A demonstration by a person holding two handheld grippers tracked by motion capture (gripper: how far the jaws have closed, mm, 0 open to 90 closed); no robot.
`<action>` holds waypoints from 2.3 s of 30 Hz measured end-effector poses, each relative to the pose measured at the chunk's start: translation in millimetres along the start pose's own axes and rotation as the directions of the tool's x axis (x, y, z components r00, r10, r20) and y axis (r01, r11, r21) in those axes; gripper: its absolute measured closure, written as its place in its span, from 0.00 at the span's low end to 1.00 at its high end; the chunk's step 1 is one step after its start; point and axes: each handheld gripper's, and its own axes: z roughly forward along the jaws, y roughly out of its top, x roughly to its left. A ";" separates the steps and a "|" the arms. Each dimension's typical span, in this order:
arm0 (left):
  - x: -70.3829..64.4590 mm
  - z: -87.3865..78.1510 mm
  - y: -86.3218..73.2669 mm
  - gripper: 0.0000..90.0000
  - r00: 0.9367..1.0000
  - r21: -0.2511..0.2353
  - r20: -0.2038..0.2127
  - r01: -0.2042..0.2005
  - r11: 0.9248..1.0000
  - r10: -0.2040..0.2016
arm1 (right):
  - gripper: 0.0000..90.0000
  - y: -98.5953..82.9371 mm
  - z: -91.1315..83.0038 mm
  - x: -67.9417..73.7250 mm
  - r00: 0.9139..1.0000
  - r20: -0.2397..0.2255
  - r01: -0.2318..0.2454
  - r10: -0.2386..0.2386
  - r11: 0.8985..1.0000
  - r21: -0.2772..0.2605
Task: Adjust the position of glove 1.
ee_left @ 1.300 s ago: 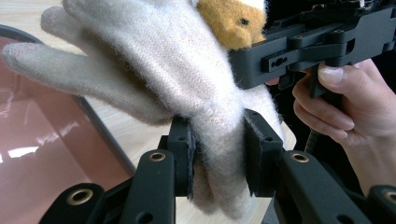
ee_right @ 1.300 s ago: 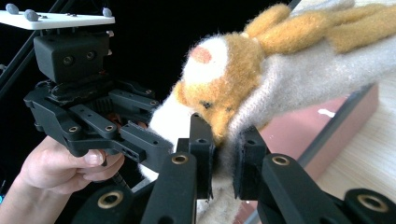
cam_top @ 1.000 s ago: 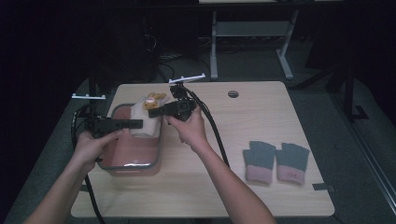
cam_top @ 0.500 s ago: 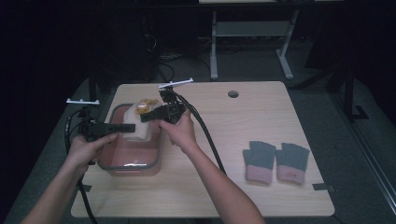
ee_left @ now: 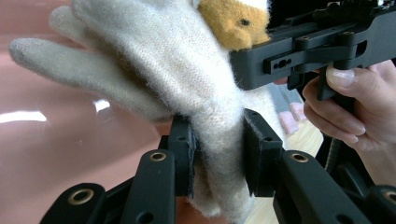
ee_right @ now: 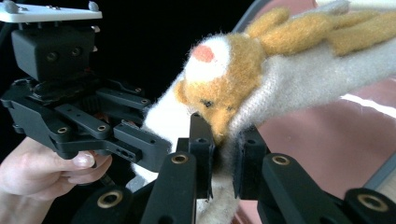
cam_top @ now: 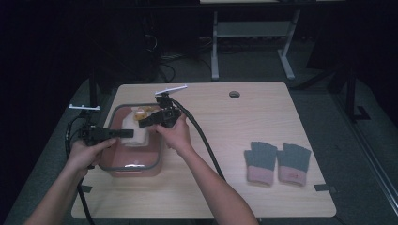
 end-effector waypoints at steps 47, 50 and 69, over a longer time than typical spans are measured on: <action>29.3 31.3 -27.2 0.77 0.969 0.151 -0.238 0.102 0.983 -0.064 | 0.78 -21.8 21.4 -24.9 0.990 0.141 -0.028 0.009 0.990 0.135; 30.4 32.6 -27.9 0.77 0.963 0.172 -0.262 0.106 0.979 -0.058 | 0.78 -20.7 17.1 -24.7 0.991 0.135 -0.027 0.012 0.993 0.114; 13.7 21.3 -9.7 0.74 0.940 0.157 -0.342 0.061 0.986 -0.004 | 0.76 -20.9 -6.3 -19.7 0.995 0.098 -0.009 0.001 0.997 0.079</action>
